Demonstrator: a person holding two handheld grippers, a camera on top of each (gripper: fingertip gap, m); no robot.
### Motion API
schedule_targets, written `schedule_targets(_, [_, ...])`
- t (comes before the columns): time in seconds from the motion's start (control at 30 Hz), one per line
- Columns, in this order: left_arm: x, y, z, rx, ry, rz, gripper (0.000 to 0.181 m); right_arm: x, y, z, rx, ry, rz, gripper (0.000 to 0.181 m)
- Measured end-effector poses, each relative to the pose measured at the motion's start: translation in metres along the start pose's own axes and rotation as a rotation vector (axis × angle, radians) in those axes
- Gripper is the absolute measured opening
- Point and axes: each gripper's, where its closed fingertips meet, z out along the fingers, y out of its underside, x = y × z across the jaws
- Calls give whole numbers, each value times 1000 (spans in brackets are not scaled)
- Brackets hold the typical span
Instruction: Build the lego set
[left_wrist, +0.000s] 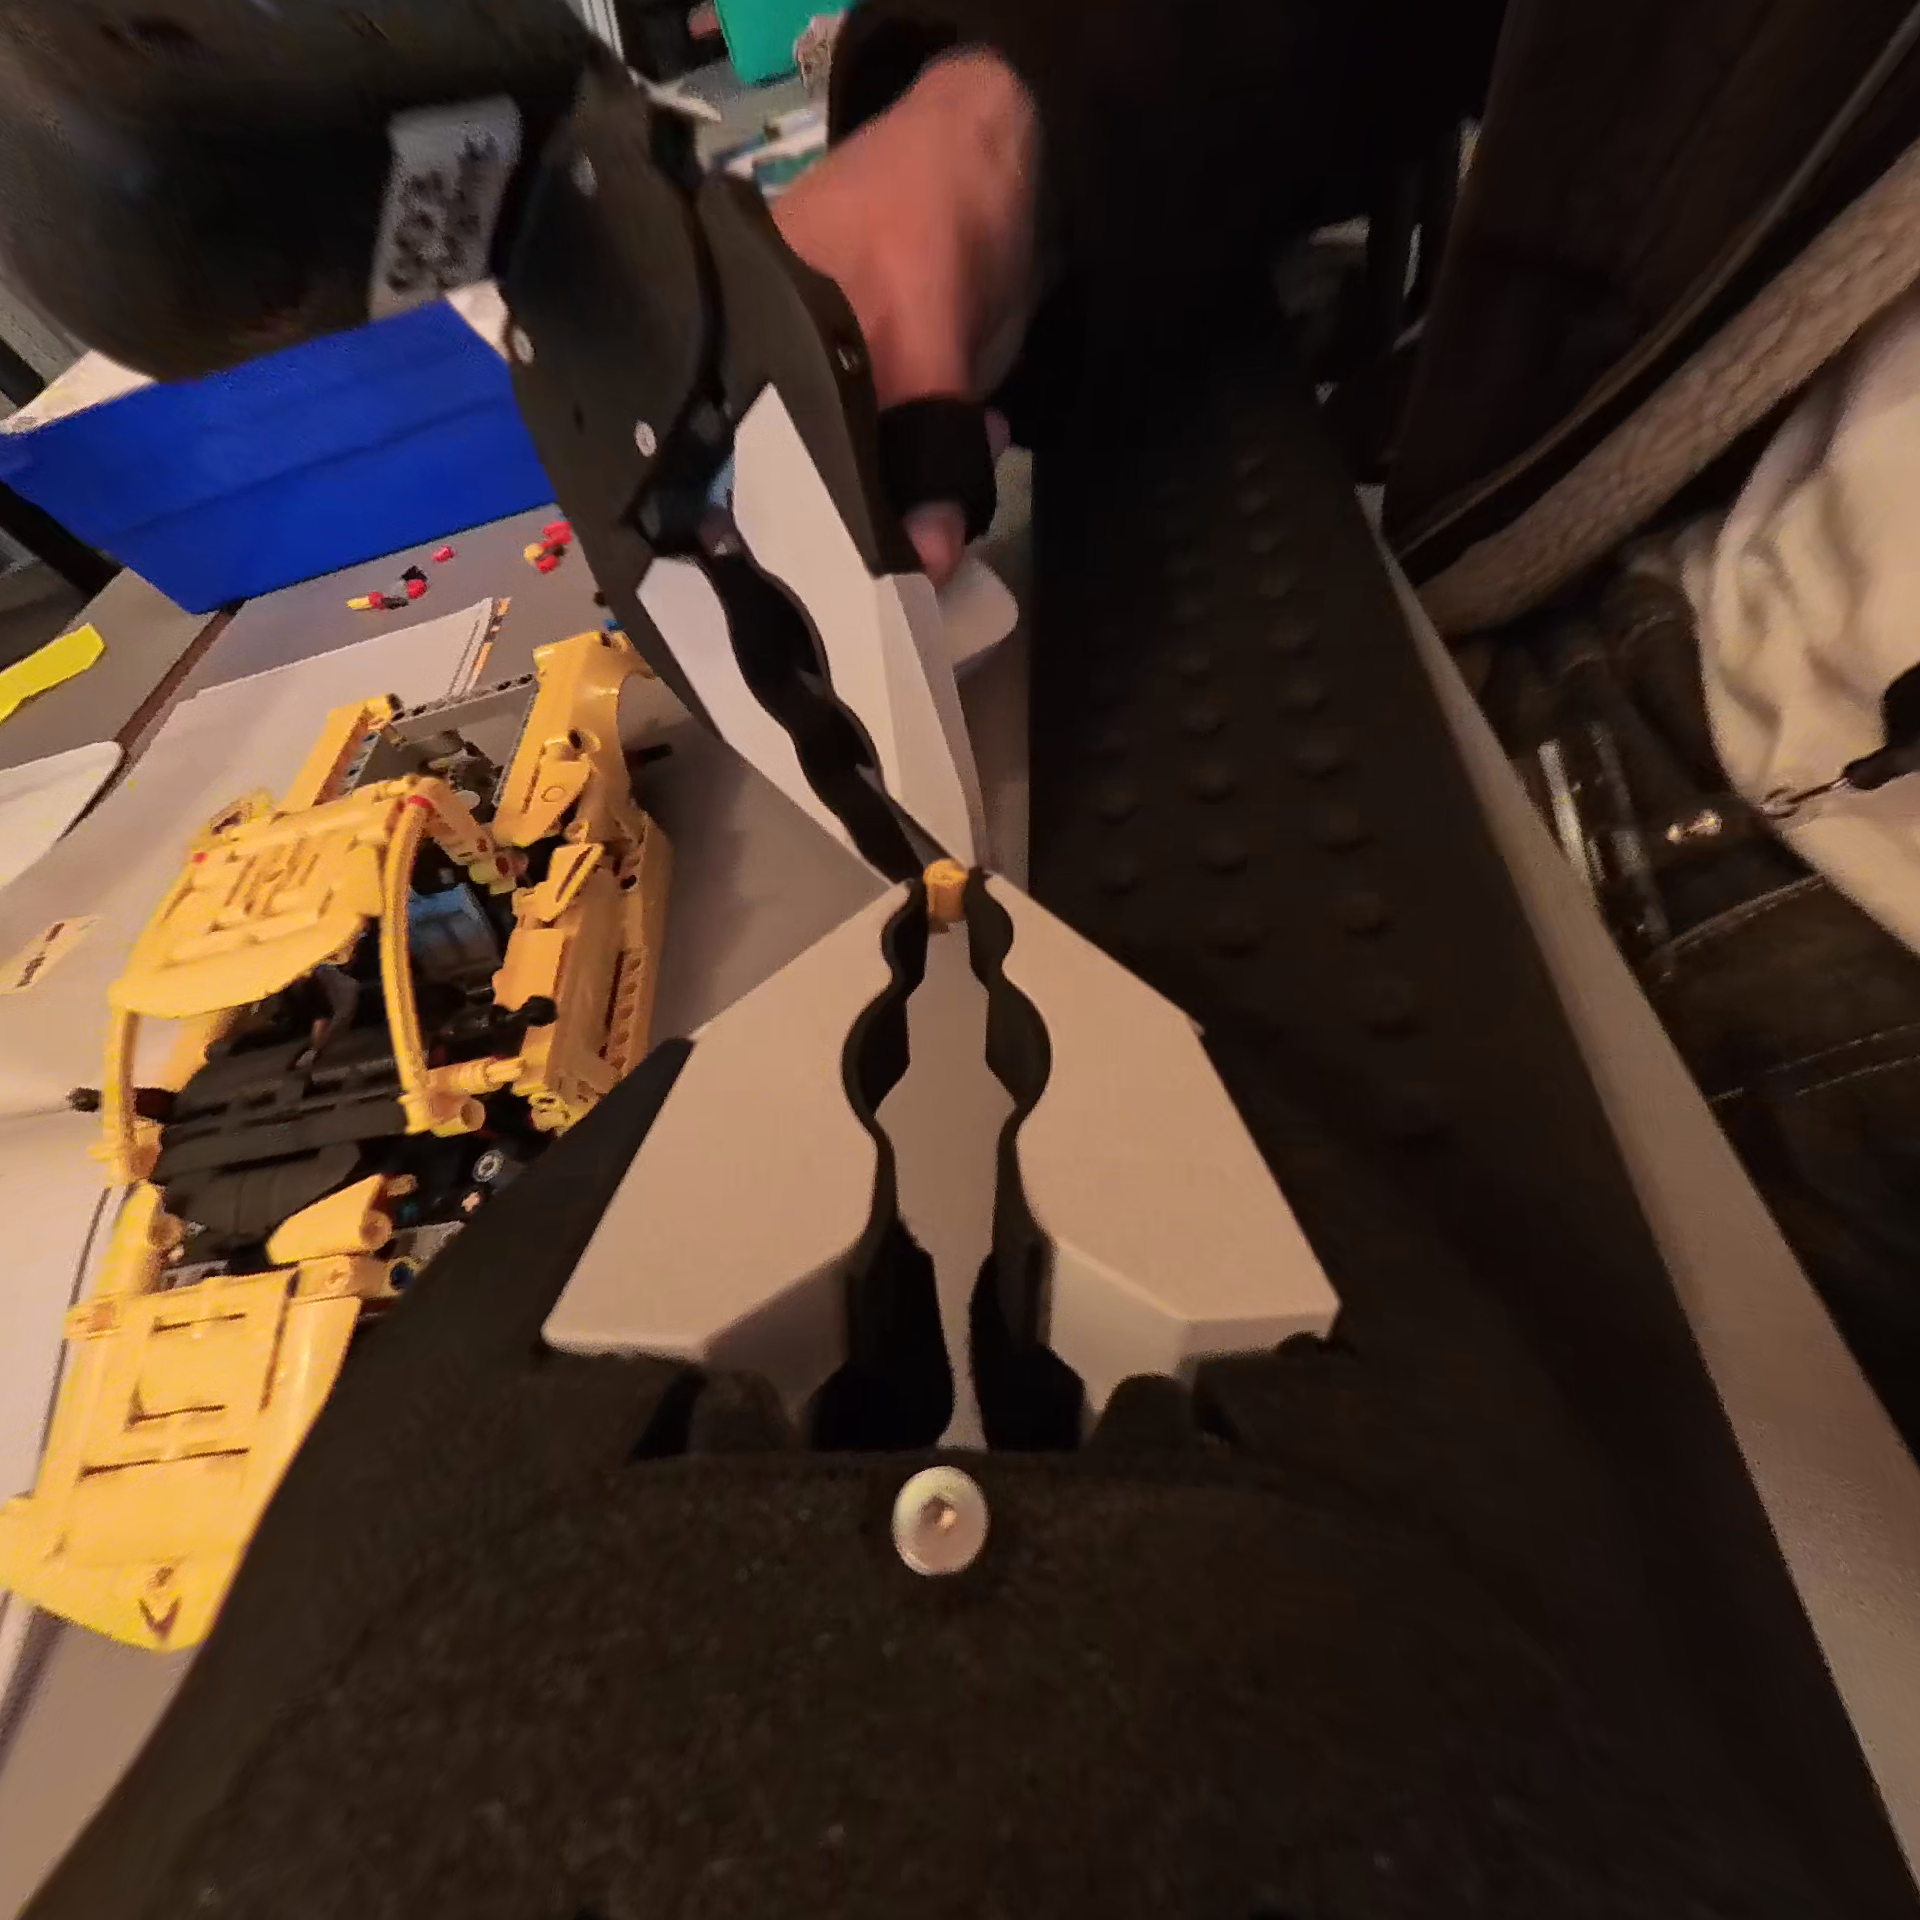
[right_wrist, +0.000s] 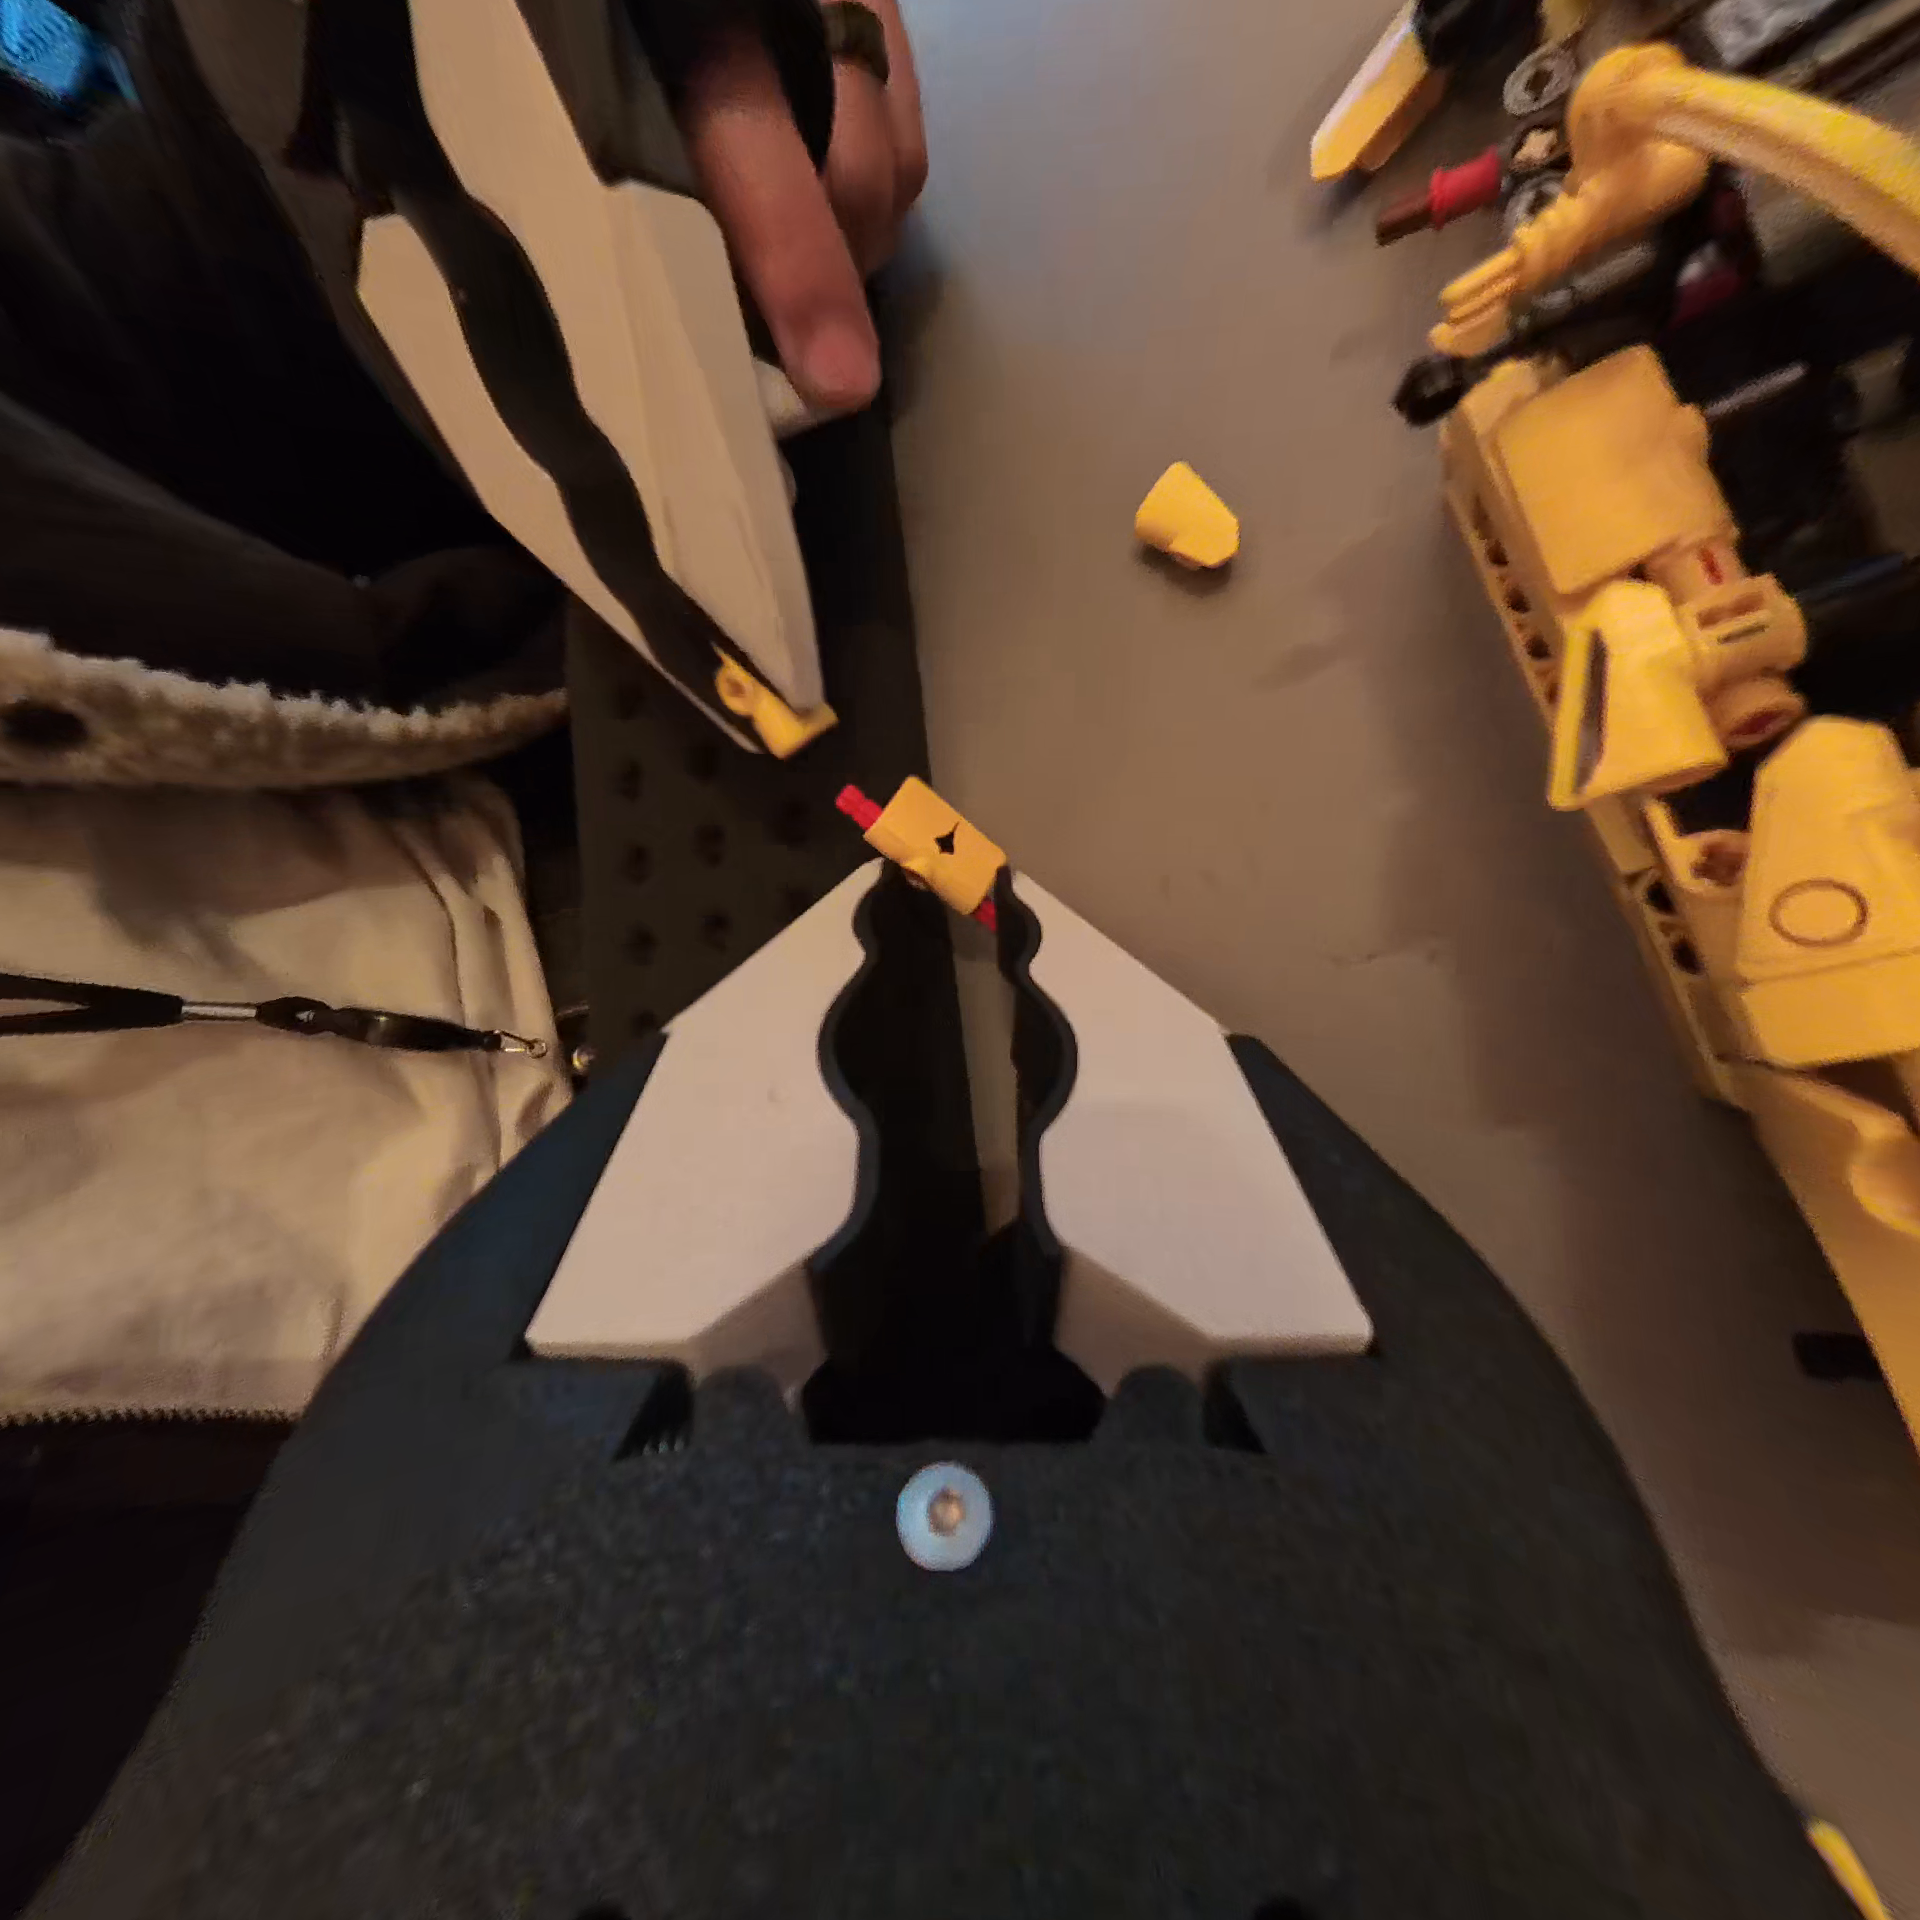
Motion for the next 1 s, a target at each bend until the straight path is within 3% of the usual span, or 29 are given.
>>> schedule_targets(0.2, [2, 2, 4, -26, -28, 86, 7, -3, -5, -2, -61, 58, 4, 18])
schedule_targets(0.83, [1, 6, 8, -53, -52, 149, 7, -3, -2, -4, -61, 12, 82, 18])
schedule_targets(1.0, [2, 14, 14, -119, -73, 213, 7, 3, 3, -2, -100, 56, 119, 17])
